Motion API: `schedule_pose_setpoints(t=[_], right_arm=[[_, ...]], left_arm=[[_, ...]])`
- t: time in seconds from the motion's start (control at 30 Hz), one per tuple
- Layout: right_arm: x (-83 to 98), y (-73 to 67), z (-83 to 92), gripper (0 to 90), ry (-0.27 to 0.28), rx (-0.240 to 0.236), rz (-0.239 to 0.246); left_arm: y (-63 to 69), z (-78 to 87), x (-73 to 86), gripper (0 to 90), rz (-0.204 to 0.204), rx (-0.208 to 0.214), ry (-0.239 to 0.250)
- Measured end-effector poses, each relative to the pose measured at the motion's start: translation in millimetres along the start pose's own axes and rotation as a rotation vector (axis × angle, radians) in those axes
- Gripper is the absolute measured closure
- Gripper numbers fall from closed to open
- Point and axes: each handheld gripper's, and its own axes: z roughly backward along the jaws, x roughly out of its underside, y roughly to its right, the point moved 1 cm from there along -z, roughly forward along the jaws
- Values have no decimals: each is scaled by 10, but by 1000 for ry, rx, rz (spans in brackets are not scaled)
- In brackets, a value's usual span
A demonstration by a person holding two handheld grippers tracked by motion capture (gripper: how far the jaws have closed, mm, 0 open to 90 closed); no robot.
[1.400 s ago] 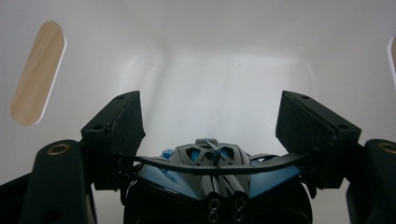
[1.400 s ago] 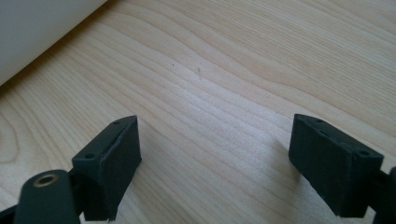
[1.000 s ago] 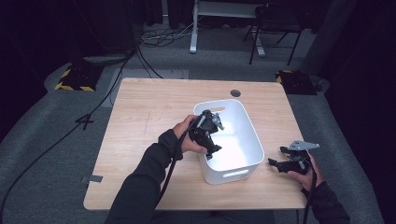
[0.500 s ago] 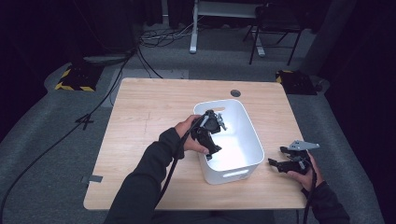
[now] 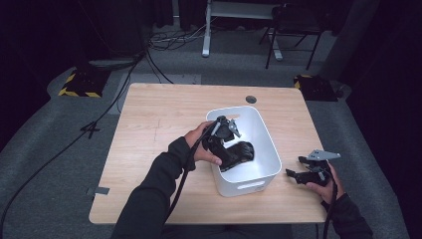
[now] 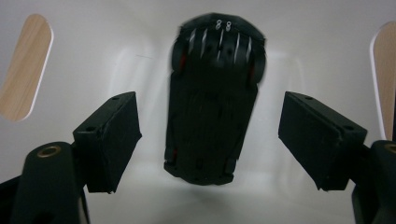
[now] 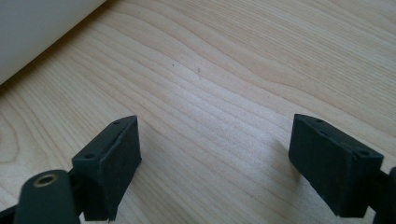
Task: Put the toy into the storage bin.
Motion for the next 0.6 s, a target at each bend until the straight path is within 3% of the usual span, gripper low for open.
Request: schedule_pose_setpoints(t=[0.3, 0.6], right_arm=[[1, -1, 3, 166, -2, -3, 5], [1, -3, 5, 166, -5, -5, 5]], left_arm=[[-20, 52, 38, 207, 23, -11, 56], [-30, 104, 72, 203, 39, -53, 120]])
